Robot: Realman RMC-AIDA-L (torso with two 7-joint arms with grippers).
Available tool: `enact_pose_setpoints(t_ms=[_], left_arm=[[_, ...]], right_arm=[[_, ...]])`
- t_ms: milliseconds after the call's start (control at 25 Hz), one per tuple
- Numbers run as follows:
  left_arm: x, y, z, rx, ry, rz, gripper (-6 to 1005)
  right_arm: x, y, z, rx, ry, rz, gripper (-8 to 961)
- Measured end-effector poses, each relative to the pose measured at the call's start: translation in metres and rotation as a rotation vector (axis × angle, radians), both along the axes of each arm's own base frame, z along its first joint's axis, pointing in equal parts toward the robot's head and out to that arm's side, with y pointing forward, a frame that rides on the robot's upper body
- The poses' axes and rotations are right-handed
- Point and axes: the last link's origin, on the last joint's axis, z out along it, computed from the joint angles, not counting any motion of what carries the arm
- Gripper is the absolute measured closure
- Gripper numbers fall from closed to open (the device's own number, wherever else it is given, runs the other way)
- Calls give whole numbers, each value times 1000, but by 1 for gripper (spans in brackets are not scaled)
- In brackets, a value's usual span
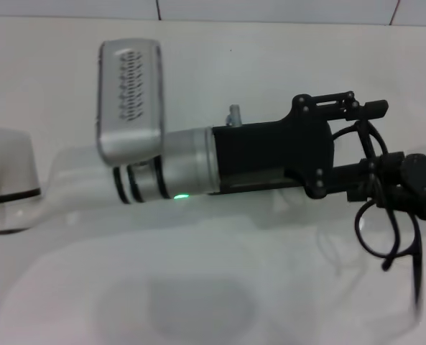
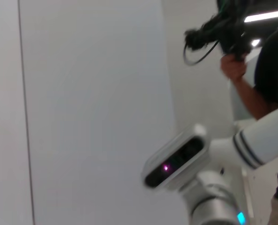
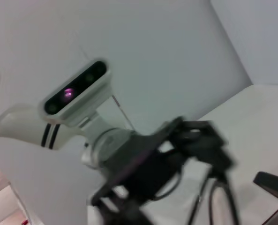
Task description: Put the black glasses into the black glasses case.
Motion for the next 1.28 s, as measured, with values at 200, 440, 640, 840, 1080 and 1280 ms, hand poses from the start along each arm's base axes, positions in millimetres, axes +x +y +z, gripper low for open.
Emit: enact_pose_setpoints(t_ms=[200,440,640,840,1080,1280], left_arm=[[-5,-8,15,12,-93,-12,404],[-34,9,31,55,-51,129,403],[-44,9,23,5,51,151,403],[-32,-3,5,-116,148,35,403],[-11,-17,-9,-208,171,-89,403],[-4,-17,-8,-205,139,-102,404]], right_arm=[[7,3,12,57,8,-33,830],[6,4,42,143,110,-18,829],[1,7,58,281,227,0,828],[-7,15,56,379,307,-2,827],[-19,33,33,505,326,-10,826],[-23,44,13,489,288,-13,825]])
